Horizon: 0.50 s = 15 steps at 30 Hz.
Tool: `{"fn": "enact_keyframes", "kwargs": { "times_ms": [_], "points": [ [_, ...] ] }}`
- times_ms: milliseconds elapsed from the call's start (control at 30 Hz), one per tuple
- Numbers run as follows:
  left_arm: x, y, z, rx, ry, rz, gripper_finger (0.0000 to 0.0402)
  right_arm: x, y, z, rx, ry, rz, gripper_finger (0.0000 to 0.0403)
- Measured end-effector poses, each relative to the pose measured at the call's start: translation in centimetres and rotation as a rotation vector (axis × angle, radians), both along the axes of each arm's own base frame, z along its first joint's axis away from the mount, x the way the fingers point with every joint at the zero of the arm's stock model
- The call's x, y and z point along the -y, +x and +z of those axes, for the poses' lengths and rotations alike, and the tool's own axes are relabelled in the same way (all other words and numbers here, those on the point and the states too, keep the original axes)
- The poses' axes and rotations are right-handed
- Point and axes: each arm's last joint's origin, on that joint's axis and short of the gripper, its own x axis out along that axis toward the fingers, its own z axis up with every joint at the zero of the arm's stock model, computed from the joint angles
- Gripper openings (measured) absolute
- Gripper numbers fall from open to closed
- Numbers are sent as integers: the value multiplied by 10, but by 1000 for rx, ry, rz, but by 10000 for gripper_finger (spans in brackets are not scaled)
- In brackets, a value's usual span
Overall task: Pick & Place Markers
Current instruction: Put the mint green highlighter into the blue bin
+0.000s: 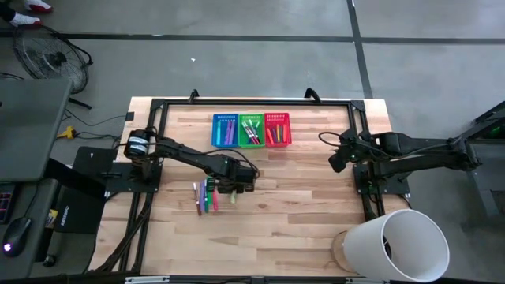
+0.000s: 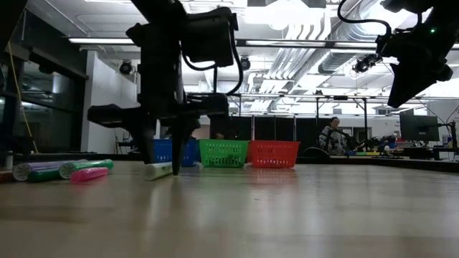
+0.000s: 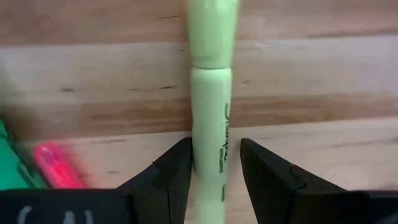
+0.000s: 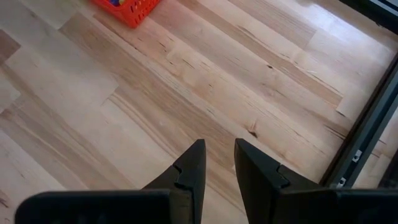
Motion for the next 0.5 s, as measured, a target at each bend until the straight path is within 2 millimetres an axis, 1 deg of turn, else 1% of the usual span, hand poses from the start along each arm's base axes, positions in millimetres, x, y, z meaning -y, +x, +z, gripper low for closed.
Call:
{"fn": "enact_keyframes", "kwargs": {
  "times_ms": [100, 300, 400, 500],
  "points": [
    [0, 0, -1, 3, 6, -82, 136, 0, 0, 0, -1, 0, 0, 74],
    [0, -4, -2, -39, 17, -86, 133, 0, 0, 0, -9, -2, 6, 74],
    [-1, -6, -3, -61, 19, -86, 117, 0, -1, 0, -12, -2, 6, 74],
    [2, -7, -3, -65, 31, -111, 93, 0, -1, 0, -14, -4, 6, 74]
  ]
}}
